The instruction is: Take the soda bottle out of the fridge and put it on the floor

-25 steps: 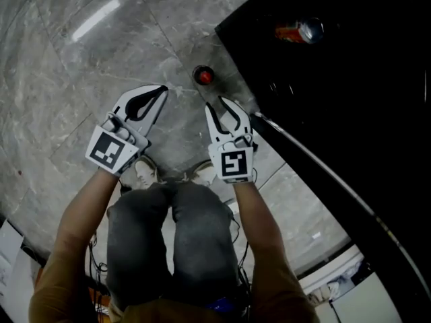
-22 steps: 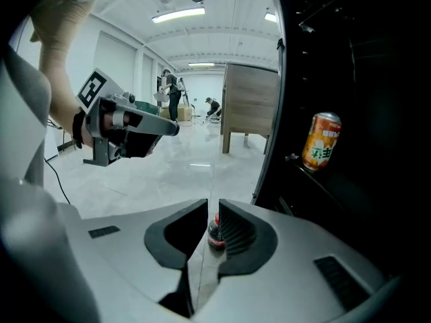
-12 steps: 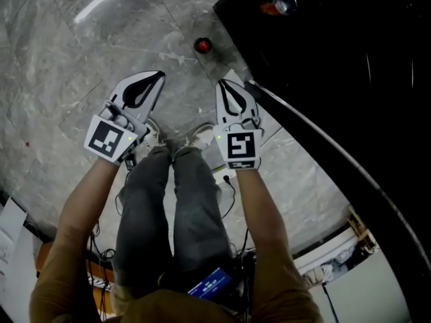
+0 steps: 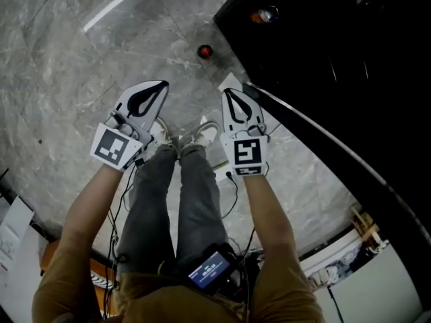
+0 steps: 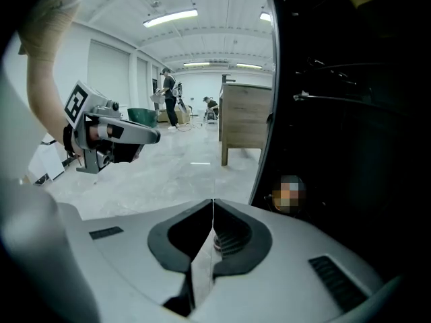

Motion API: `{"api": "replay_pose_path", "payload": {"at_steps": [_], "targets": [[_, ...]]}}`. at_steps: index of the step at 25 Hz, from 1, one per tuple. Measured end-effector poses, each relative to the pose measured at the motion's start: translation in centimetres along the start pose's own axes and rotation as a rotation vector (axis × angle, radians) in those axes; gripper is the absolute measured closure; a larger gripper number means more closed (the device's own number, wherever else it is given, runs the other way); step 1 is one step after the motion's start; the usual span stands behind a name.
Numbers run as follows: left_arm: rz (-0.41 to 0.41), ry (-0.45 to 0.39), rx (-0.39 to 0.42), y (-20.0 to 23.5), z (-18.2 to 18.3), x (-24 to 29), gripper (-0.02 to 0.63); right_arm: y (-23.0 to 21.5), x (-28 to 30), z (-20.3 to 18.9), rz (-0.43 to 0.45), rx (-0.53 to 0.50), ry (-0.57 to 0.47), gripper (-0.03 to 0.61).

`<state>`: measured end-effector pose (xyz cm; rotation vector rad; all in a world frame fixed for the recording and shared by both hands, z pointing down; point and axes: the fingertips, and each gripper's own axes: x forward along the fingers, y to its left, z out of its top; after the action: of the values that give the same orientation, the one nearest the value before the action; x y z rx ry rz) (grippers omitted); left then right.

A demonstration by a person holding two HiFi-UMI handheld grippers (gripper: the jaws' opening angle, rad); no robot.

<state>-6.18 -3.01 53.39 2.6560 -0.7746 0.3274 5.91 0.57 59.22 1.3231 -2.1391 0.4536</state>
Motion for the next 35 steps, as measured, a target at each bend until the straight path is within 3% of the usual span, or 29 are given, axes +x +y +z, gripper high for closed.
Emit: {"api": "replay_pose_path", "payload": {"at_steps": [13,24,35], "targets": [[-0.010,-0.006,0.037,-2.9,6.6,-2.4,0.612,0.3,-6.0,6.6,-0.065,0.067,-0.052,0.577],[0.074,-0.048,0.016,-5.6,19.2,-6.6,0.612,-1.3,-16.0,15.5,-0.148,0.110,-0.075,0.577],[-0.022,-0.069,0.102,-13.8,31.4,-7.6,0.612,-3.2,-26.7,24.7,-0.221,0.140,-0.138,0.577]]}}
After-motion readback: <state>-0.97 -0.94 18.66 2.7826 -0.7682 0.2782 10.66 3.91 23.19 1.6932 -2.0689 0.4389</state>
